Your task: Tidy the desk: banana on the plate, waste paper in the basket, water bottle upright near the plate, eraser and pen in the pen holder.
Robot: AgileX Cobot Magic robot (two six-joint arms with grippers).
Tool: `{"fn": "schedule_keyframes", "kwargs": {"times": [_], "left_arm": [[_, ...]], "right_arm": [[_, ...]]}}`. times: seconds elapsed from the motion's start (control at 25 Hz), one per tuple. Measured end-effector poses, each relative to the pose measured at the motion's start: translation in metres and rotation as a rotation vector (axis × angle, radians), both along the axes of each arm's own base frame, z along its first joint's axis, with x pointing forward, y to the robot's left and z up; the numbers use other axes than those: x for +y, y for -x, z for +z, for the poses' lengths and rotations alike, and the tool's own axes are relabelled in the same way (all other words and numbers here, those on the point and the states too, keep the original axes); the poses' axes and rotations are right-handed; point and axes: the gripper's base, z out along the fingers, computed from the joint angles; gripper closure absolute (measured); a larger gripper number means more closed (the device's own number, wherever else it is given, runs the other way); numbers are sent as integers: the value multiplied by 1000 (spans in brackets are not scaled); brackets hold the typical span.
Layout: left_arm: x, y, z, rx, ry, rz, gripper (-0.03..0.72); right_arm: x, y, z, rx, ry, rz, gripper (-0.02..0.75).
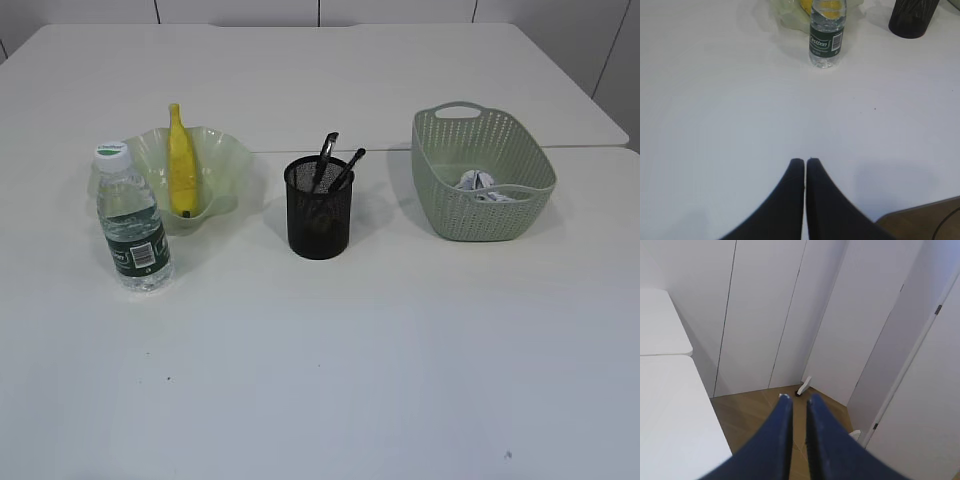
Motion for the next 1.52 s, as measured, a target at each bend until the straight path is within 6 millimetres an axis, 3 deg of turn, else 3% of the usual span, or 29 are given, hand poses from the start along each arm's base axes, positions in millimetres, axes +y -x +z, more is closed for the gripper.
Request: {"fn": "schedule_keyframes", "kwargs": {"times": [1.52], "left_arm": [[0,0,0,0,1,0,713]], "right_arm": [[0,0,-1,-23,-38,-3,666]]}}
